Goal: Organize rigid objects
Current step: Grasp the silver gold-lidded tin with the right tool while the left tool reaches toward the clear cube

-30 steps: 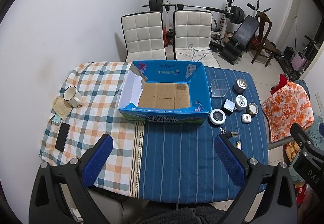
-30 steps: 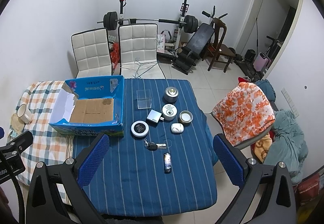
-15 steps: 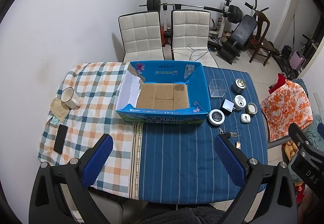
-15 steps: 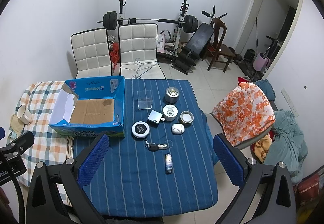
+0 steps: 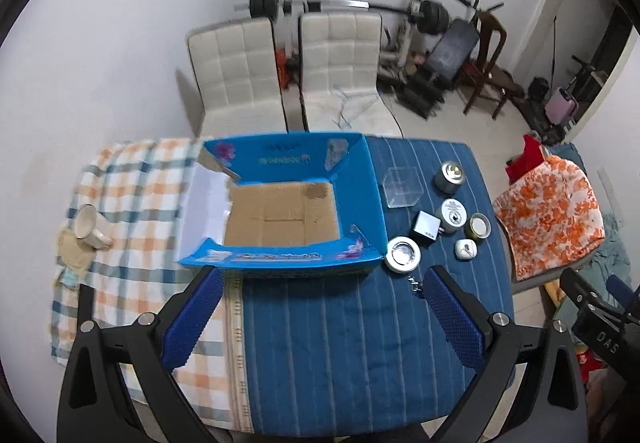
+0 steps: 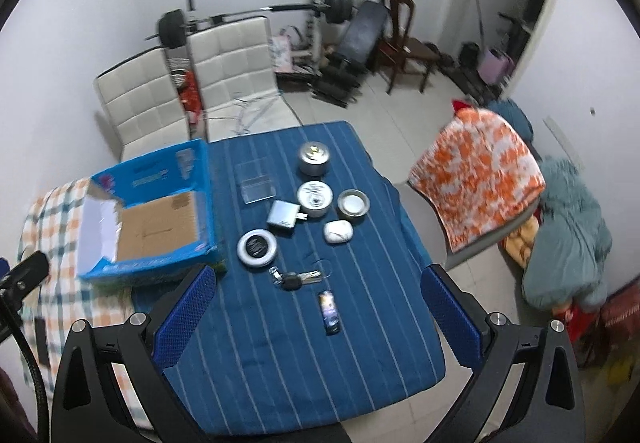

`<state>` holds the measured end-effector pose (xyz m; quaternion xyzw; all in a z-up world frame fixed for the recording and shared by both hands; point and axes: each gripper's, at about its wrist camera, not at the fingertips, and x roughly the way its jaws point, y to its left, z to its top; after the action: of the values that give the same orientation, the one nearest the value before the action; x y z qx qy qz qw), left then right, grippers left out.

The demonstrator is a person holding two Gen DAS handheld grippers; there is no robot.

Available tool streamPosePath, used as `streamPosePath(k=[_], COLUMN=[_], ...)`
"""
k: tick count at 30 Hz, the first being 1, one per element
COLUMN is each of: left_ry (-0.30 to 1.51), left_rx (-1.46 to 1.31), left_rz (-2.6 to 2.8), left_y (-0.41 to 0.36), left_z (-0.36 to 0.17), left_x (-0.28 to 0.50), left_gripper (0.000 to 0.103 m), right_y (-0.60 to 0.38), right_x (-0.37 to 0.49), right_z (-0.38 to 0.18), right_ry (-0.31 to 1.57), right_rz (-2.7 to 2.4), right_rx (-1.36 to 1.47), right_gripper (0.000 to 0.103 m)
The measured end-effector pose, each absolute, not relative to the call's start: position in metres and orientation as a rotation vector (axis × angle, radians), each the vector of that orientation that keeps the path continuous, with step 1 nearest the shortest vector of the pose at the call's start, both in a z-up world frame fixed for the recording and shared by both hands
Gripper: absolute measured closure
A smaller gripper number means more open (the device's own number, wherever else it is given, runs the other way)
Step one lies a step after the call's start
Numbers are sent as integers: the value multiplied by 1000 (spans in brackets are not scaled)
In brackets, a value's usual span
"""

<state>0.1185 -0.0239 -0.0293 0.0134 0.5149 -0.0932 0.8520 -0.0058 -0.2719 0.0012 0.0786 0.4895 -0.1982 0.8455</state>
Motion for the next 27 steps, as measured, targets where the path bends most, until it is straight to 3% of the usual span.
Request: streamPosePath(k=[11,17,27], left_ry=[1312,1406,1487], left_rx=[-14,-11,36], left_rz=[-271,-187,-114], left_y=[-145,-182,-212], left_z=[-105,-158,-216], left_x=[276,344,386], left_gripper=[0,0,0], right_y=[-385,-417,-418], right_x=[163,281,375], right_z=[-94,-192,-308], right_ry=[1208,1347,1500], right_rz=[-252,-198,-162], right_rx=[262,207,205], right_gripper=[0,0,7])
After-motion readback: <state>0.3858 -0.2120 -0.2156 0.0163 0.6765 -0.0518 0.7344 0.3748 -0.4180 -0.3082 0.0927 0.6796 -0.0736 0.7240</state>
